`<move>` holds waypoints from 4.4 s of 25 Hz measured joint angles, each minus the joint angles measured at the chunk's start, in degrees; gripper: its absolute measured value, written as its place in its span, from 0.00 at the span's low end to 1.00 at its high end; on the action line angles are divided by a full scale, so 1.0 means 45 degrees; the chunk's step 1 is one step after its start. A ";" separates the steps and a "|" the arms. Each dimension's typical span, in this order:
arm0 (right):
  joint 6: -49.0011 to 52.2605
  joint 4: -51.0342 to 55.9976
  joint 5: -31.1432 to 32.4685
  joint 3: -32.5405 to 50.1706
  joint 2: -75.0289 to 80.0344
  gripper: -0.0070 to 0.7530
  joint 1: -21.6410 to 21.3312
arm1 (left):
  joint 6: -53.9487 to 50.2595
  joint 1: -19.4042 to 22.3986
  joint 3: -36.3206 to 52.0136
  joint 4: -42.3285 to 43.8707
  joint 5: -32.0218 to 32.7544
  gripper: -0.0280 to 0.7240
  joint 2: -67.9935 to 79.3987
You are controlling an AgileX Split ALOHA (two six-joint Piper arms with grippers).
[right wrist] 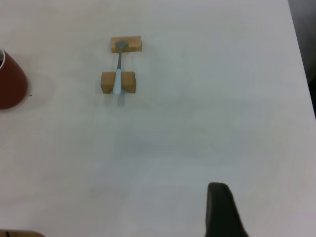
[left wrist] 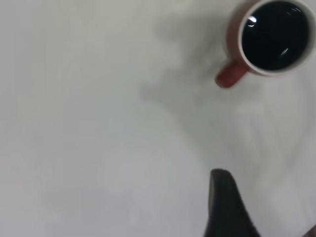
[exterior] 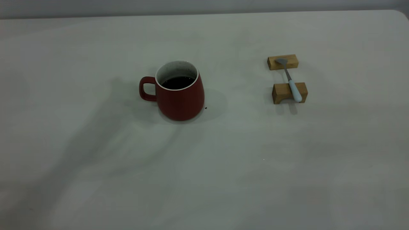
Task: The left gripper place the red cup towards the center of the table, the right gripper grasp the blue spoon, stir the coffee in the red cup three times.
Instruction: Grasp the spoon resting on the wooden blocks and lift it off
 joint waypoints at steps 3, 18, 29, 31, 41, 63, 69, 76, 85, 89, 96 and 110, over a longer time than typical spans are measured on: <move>0.0000 0.0000 0.0000 0.0000 0.0000 0.66 0.0000 | -0.1131 0.0000 -0.0011 0.0000 0.0000 0.62 -0.0923; 0.0000 0.0000 0.0000 0.0000 0.0000 0.66 0.0000 | -0.4363 0.0000 0.3566 -0.0104 0.0000 0.47 -0.8283; 0.0000 0.0000 0.0000 0.0000 0.0000 0.66 0.0000 | -0.5897 0.1232 1.0958 -0.0414 0.0000 0.46 -1.6265; 0.0000 0.0000 0.0000 0.0000 0.0000 0.66 0.0000 | -0.5925 0.2490 1.1906 -0.0353 0.0000 0.46 -1.7407; 0.0000 0.0000 0.0000 0.0000 0.0000 0.66 0.0000 | -0.5966 0.5638 1.4940 -0.0232 -0.0065 0.46 -2.1906; 0.0000 0.0000 0.0000 0.0000 0.0000 0.66 0.0000 | -0.5975 0.5849 1.6526 -0.0754 -0.0382 0.46 -2.4295; 0.0000 0.0000 0.0000 0.0000 0.0000 0.66 0.0000 | -0.5975 0.5849 1.6526 -0.0754 -0.0382 0.46 -2.4295; 0.0000 0.0000 0.0000 0.0000 0.0000 0.66 0.0000 | -0.5975 0.5849 1.6526 -0.0754 -0.0382 0.46 -2.4295; 0.0000 0.0657 -0.0874 -0.2238 0.4425 0.70 0.0000 | -0.5975 0.5849 1.6526 -0.0754 -0.0382 0.46 -2.4295; -0.0156 0.0951 -0.2309 -0.2687 0.8197 0.74 0.0000 | -0.5975 0.5849 1.6526 -0.0754 -0.0382 0.46 -2.4295; -0.2362 0.3169 -0.5784 -0.2841 1.4600 0.82 0.0408 | -0.5975 0.5849 1.6526 -0.0754 -0.0382 0.46 -2.4295; -0.3326 0.3960 -0.7082 -0.7908 2.5050 0.82 0.2255 | -0.5975 0.5849 1.6526 -0.0754 -0.0382 0.46 -2.4295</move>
